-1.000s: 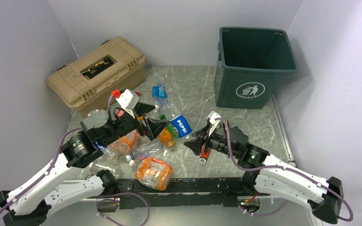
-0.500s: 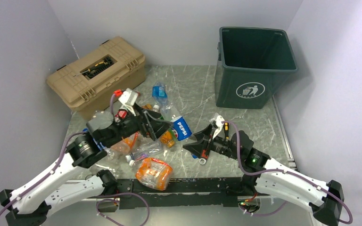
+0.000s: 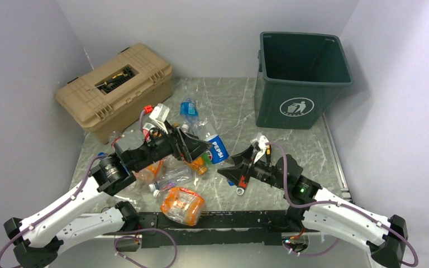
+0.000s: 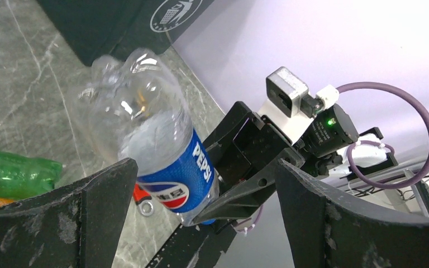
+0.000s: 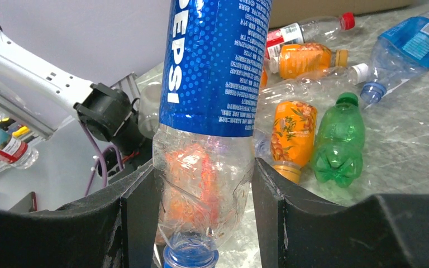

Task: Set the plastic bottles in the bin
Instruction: Pick up the plastic bottle at the center of the board.

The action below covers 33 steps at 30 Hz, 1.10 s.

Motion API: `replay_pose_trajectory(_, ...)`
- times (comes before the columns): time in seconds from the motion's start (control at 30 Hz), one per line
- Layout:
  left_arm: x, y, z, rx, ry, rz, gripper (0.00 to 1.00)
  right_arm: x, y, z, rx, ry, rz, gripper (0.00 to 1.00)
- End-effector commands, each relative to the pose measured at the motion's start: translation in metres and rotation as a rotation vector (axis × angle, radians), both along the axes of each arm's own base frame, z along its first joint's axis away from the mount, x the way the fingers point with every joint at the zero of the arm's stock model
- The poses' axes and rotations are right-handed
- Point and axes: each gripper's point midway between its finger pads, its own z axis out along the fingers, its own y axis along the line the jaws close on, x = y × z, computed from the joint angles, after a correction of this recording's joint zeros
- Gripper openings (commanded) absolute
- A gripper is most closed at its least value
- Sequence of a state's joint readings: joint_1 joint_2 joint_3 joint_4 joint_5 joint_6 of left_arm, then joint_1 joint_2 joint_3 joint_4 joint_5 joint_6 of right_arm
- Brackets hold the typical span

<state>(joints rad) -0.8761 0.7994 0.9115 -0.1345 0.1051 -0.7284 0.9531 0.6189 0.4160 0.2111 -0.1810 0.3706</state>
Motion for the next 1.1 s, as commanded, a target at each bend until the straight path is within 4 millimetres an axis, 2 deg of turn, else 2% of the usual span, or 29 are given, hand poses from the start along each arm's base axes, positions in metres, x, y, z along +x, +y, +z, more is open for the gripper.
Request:
replay_pose_trajectory(0.0,0.002,0.003,0.005,-0.063,0.02,0.026,1.0,-0.004,-0.008,0.066,0.161,-0.125,-0.012,0.28)
replay_pose_trajectory(0.23,0.003,0.011,0.008,-0.085,0.003,0.056,0.99,-0.006,-0.014,0.079,0.188,-0.145,-0.022,0.28)
replay_pose_trajectory(0.4,0.004,-0.002,0.019,-0.12,-0.033,0.008,1.0,-0.022,0.003,0.077,0.166,-0.121,0.109,0.29)
replay_pose_trajectory(0.6,0.0,-0.013,0.035,-0.142,-0.092,-0.062,0.99,-0.031,0.011,0.077,0.17,-0.106,0.18,0.29)
replay_pose_trajectory(0.67,0.0,-0.015,0.035,-0.145,-0.097,-0.071,0.94,-0.034,0.012,0.075,0.166,-0.104,0.194,0.29)
replay_pose_trajectory(0.77,-0.001,-0.018,0.032,-0.152,-0.095,-0.089,0.74,-0.033,0.009,0.073,0.165,-0.107,0.181,0.29)
replay_pose_trajectory(0.87,-0.001,-0.02,0.028,-0.161,-0.081,-0.097,0.62,-0.036,0.01,0.07,0.156,-0.107,0.2,0.3)
replay_pose_trajectory(0.97,-0.001,-0.023,0.026,-0.168,-0.072,-0.115,0.57,-0.038,0.011,0.068,0.145,-0.1,0.217,0.3)
replay_pose_trajectory(1.07,-0.004,-0.029,0.024,-0.167,-0.064,-0.16,0.61,-0.038,0.011,0.067,0.141,-0.099,0.215,0.31)
